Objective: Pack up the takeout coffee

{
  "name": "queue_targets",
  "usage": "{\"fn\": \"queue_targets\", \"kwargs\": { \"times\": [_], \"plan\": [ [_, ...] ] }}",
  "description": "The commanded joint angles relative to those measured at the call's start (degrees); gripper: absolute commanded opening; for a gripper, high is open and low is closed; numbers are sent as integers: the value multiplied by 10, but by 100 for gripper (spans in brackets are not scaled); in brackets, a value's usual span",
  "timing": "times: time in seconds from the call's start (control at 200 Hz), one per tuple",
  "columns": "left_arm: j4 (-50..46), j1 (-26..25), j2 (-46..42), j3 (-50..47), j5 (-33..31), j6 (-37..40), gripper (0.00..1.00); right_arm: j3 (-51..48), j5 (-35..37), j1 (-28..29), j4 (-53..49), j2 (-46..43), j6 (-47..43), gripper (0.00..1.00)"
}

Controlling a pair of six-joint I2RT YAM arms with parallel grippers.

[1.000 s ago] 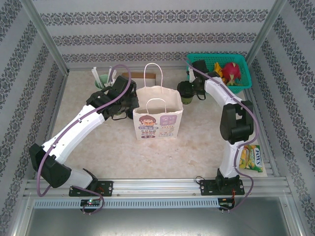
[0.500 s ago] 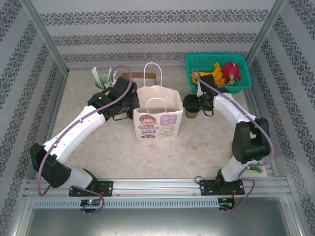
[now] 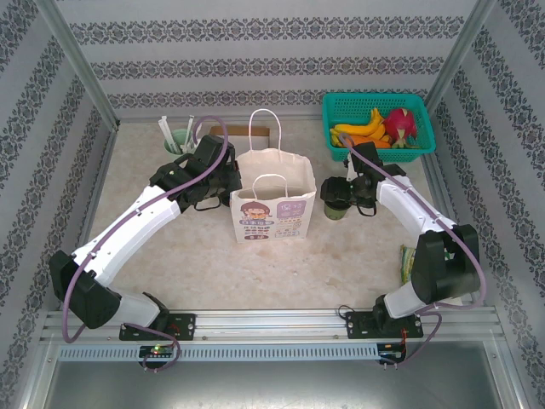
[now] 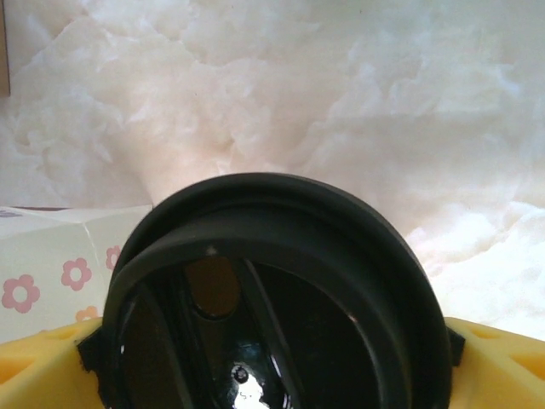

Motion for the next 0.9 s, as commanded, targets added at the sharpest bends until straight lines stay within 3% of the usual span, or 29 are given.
{"fn": "queue_targets", "kwargs": {
  "times": [0.0,0.525,0.894],
  "plan": [
    [4,2,-11,-11,7,16,3,-1,2,-3,-46,12,-13,98],
    [10,2,-17,-22,5,14,3,78,10,-5,-106,37,-41,98],
    [4,2,-10,-16,0,16,3,155,14,-5,-170,105,-93,98]
  ]
}}
